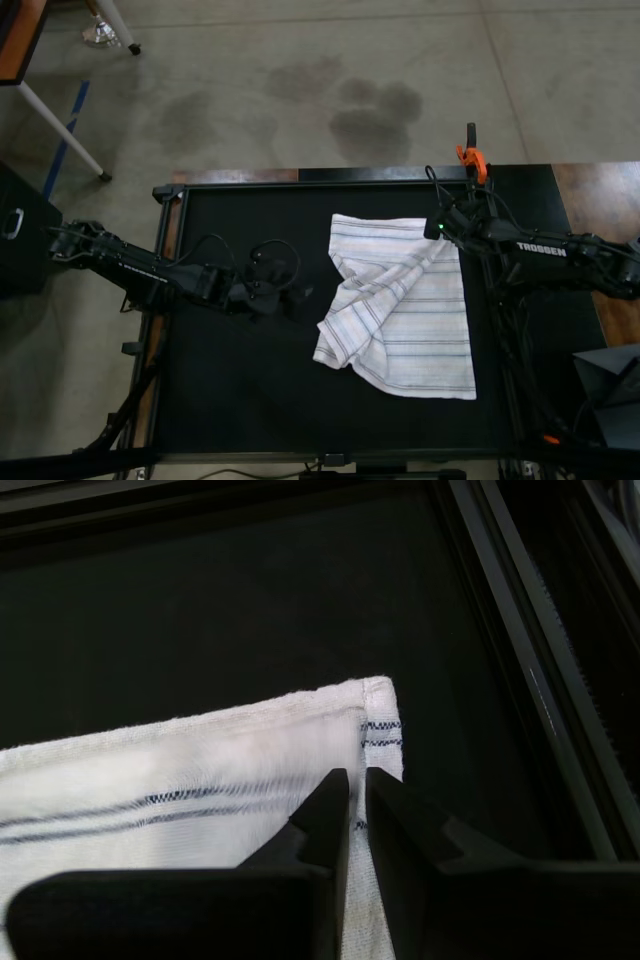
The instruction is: Fold the towel
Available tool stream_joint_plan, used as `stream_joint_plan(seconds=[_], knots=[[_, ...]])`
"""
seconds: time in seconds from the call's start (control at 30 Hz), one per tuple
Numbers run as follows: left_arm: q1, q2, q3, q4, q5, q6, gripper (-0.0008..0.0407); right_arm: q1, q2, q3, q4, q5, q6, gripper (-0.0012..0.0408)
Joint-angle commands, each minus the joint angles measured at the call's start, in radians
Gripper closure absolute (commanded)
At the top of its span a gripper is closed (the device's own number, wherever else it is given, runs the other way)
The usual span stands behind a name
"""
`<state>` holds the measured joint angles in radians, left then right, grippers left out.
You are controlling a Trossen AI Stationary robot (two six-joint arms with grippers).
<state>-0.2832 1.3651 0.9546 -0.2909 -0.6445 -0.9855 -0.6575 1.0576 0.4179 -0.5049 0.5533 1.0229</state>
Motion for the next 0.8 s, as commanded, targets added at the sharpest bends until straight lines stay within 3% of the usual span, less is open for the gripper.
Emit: stream_joint_plan(seconds=[0.0, 0.13, 0.37, 0.5, 0.77], knots=[[0.0, 0.0, 0.0, 0.0, 0.001, 0.001, 0.0102, 0.001, 0.0, 0.0, -0.005, -0.001, -0.014, 0.0344], [0.0, 0.0, 0.0, 0.0, 0.001, 0.001, 0.0102, 0.001, 0.0, 0.0, -0.032, -0.022, -0.014, 0.0284], [0.0, 0.0, 0.0, 0.0, 0.001, 0.002, 0.0102, 0.014, -0.002, 0.0, -0.029, -0.274, -0.003, 0.0199], [0.0, 0.0, 0.0, -0.002, 0.01, 0.037, 0.0102, 0.089, -0.022, 0.0, -0.028, -0.347, 0.016, 0.0187], [-0.001, 0.0, 0.0, -0.054, 0.044, 0.051, 0.0102, 0.372, -0.106, 0.0, 0.018, -0.349, 0.228, 0.0201]])
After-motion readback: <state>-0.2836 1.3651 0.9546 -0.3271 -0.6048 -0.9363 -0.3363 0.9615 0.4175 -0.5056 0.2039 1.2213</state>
